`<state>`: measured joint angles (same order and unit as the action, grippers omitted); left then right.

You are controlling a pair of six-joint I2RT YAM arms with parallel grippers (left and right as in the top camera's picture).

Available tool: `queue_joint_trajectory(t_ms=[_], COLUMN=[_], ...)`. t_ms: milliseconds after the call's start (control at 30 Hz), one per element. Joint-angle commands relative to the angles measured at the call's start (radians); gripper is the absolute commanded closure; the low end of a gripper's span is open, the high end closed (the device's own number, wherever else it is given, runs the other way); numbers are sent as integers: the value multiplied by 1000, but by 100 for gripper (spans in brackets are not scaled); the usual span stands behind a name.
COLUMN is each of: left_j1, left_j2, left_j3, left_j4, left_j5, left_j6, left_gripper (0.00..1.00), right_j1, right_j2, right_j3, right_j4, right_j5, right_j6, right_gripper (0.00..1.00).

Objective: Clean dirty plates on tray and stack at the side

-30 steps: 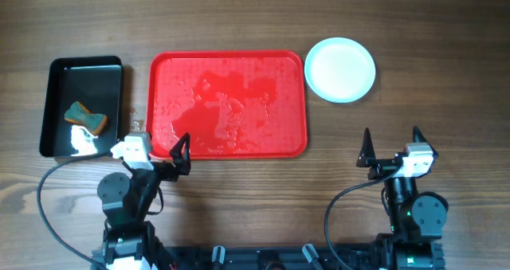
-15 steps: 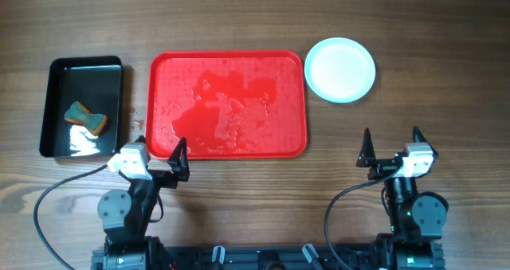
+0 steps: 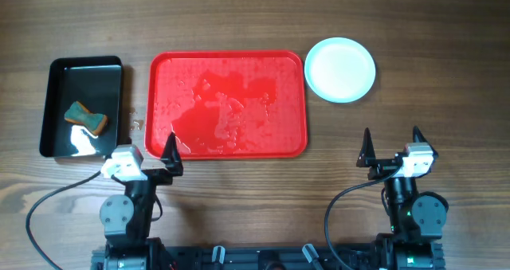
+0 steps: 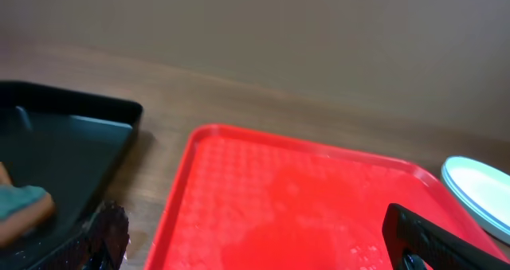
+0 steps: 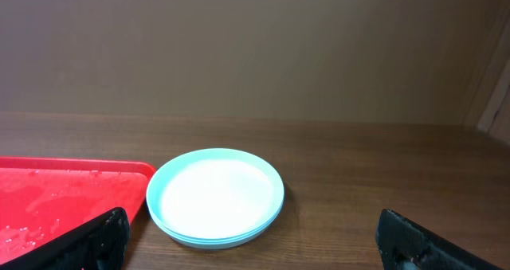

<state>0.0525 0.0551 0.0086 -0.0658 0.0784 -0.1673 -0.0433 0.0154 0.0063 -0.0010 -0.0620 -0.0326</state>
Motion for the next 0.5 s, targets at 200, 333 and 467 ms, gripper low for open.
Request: queue_joint_trajectory(t_ms=[200, 333, 467], left_j1=[-10, -33, -42], left_j2=[-52, -52, -52], left_j3=[-3, -3, -3], left_j4=[-13, -11, -11], left_j5=[-30, -1, -2], left_j6=[70, 194, 213], left_gripper=[0, 0, 0], right_j1=[-7, -7, -7], right_j2=[-8, -8, -8], right_j3=[-1, -1, -1], right_j4=[2, 2, 2], right_j5=[14, 14, 14], right_j6=[-17, -18, -17], right_gripper=[0, 0, 0])
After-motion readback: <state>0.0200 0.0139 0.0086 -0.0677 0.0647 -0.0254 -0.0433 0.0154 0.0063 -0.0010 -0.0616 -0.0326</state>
